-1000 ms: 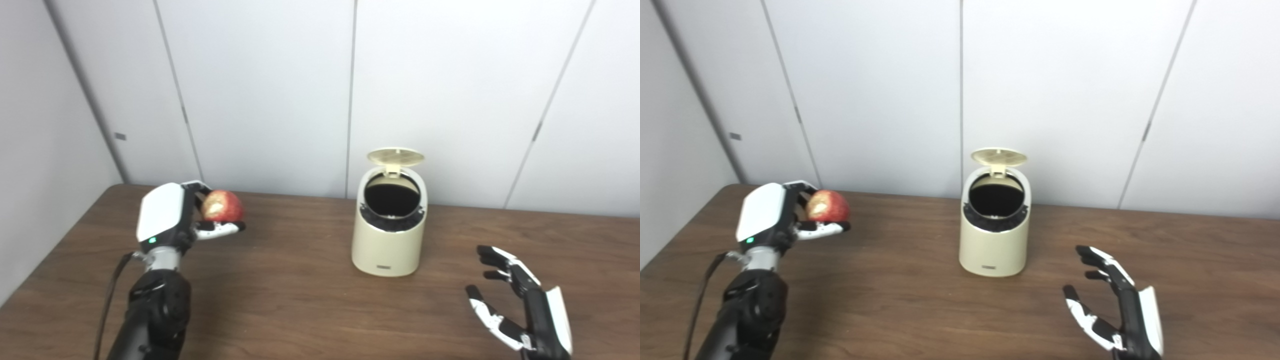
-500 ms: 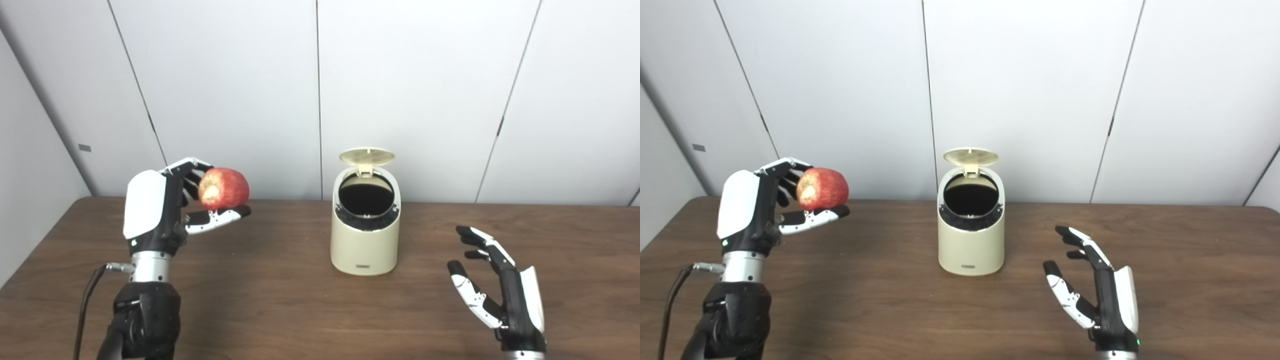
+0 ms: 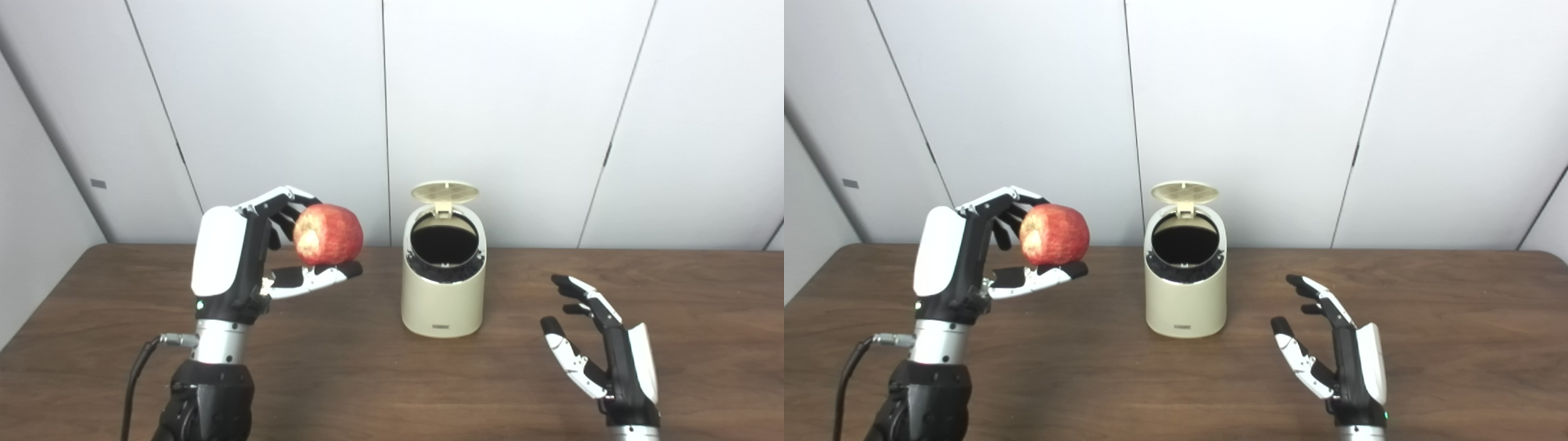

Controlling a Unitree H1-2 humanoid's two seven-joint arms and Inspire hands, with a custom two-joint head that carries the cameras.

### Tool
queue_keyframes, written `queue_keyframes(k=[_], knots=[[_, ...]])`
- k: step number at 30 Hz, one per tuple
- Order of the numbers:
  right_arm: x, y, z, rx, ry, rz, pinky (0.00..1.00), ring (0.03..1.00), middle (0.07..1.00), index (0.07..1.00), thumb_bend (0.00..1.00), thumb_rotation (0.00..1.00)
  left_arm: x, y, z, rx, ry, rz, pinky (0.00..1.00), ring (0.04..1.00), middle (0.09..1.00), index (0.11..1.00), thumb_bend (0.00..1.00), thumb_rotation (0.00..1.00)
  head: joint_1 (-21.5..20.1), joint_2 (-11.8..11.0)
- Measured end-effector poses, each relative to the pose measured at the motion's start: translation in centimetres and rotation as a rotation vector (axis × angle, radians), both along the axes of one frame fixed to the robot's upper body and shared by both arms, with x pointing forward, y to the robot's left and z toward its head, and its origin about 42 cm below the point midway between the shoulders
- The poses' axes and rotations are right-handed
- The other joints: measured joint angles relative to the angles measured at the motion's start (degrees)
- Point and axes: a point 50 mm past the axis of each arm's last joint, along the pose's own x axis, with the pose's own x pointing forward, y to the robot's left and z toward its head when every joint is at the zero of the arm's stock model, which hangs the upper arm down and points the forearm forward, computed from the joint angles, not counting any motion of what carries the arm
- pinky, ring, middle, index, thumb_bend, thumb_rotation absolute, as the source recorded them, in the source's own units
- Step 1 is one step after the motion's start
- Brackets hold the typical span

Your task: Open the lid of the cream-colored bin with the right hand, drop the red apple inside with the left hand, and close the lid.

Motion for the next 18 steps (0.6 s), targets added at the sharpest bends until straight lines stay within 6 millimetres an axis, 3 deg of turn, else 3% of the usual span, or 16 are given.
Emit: queue_keyframes(k=[10,18], knots=[[0.1,0.2,-0.1,0.011,0.019,-0.011,0.65,0.763,0.782,0.764,0.19,0.62,-0.2,-3.4,-0.3,0.000,0.042,-0.090,0.23,0.366,0.463,0.518,0.50,0.00,-1.0,-0.1],[0.1,0.3,-0.1,0.006,0.014,-0.013,0.65,0.764,0.787,0.764,0.20,0.65,1.6,-6.7,-2.2,-0.007,0.122,-0.131,0.25,0.385,0.462,0.515,0.50,0.00,-1.3,-0.3]])
